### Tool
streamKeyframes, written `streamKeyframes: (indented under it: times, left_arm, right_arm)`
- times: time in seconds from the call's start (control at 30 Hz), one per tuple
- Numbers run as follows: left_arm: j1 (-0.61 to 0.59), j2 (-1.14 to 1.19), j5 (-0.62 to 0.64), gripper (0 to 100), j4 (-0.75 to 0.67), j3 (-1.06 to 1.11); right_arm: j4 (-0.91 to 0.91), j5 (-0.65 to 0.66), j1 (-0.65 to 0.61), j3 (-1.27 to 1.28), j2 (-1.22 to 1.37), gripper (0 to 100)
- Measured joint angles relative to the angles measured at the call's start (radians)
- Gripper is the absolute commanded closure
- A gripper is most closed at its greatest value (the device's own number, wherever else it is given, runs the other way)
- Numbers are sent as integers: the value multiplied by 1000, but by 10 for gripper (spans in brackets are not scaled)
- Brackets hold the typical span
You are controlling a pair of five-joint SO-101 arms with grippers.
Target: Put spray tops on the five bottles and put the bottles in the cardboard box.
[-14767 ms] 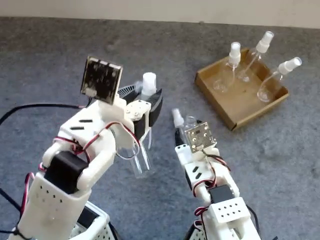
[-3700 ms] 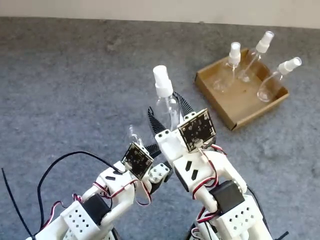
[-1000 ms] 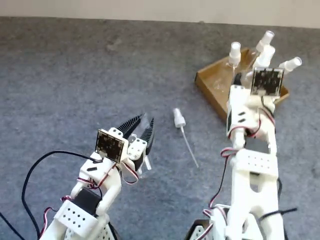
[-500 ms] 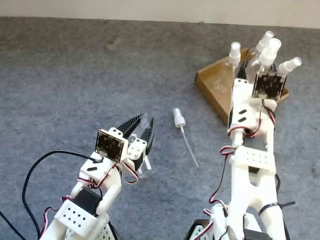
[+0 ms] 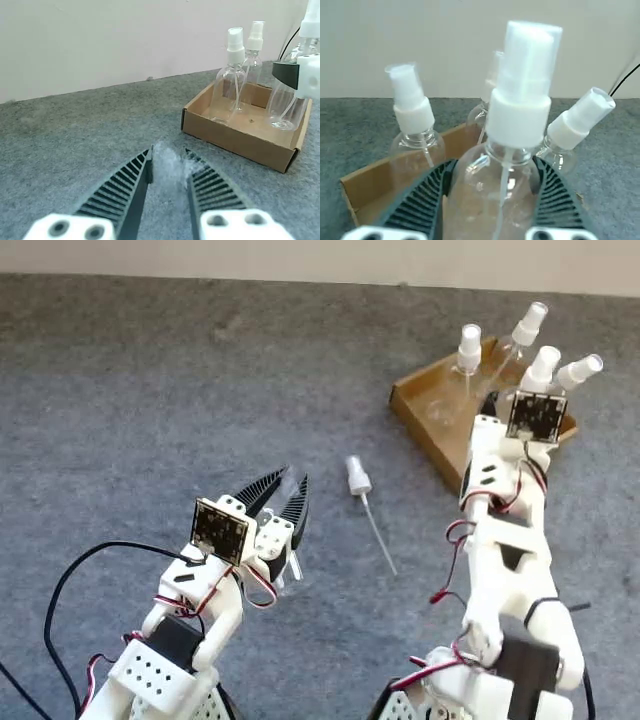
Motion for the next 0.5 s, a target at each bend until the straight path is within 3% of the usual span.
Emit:
streamKeyframes:
  times: [0.5]
  left_arm:
    - [0, 0, 0, 934, 0, 0]
  right_arm:
    - [-14, 0, -3, -163, 224, 872]
